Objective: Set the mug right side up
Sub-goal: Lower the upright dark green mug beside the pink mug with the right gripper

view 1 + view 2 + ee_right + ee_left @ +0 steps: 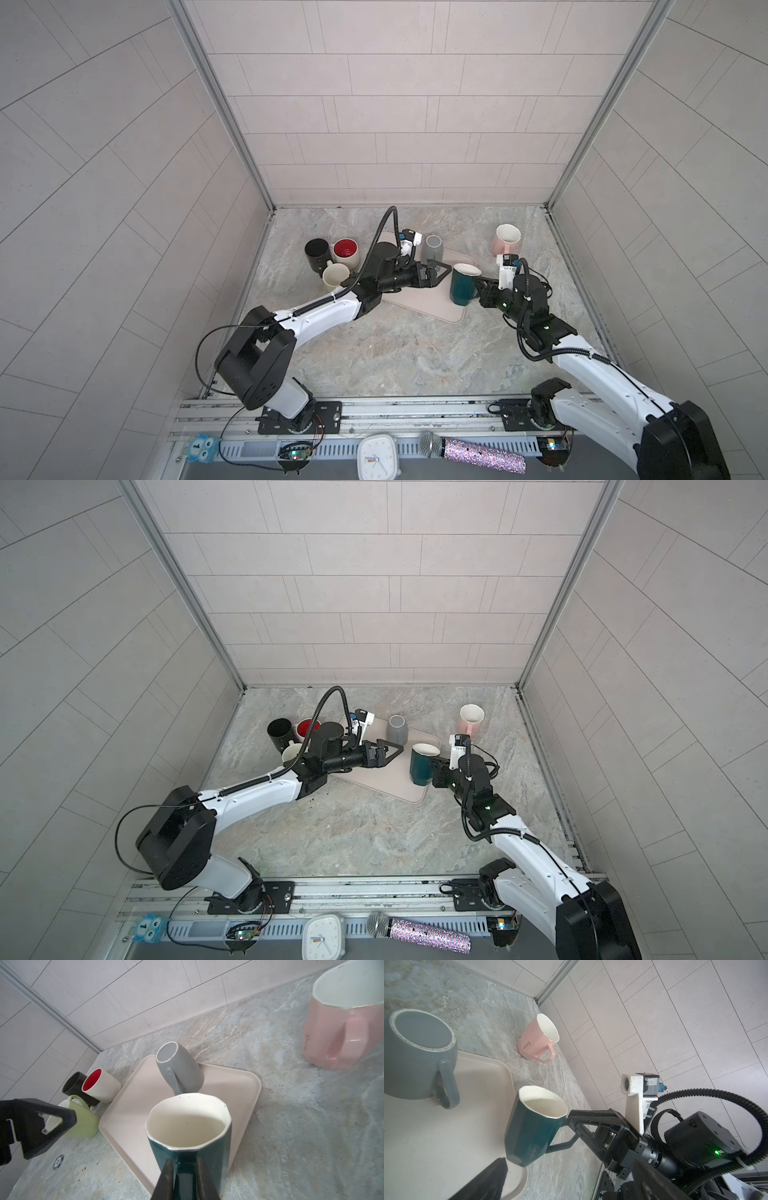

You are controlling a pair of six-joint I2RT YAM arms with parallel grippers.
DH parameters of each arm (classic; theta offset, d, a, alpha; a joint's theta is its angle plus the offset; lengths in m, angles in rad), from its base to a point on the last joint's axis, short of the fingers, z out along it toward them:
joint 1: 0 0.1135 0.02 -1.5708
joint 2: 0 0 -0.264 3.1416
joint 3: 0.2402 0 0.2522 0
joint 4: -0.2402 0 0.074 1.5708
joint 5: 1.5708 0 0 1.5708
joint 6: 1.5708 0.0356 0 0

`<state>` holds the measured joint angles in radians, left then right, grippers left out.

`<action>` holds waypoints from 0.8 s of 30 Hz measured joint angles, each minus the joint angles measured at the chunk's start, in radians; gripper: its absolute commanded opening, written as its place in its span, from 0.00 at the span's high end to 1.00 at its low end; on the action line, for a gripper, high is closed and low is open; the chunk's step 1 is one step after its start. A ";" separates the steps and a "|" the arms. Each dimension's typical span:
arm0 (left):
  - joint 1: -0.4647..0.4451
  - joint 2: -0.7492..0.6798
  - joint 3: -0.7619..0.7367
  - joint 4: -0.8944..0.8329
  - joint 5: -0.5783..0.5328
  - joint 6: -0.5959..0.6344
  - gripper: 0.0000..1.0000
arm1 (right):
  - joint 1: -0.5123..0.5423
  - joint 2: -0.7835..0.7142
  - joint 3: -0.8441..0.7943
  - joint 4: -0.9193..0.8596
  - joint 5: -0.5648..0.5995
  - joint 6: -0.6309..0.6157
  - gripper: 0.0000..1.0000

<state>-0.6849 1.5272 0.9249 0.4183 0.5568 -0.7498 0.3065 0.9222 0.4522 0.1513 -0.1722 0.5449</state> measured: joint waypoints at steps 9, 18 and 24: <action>0.004 0.000 -0.018 0.011 0.003 0.000 0.00 | -0.109 -0.097 0.000 -0.091 0.134 -0.067 1.00; 0.006 0.000 -0.049 0.032 0.008 -0.001 0.00 | -0.122 -0.148 -0.132 -0.019 0.281 -0.097 1.00; 0.007 0.000 -0.058 0.063 0.023 -0.014 0.00 | -0.123 -0.177 -0.220 0.104 0.327 -0.099 1.00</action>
<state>-0.6781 1.5272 0.8669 0.4812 0.5793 -0.7639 0.1833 0.7448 0.2325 0.2550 0.1551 0.4458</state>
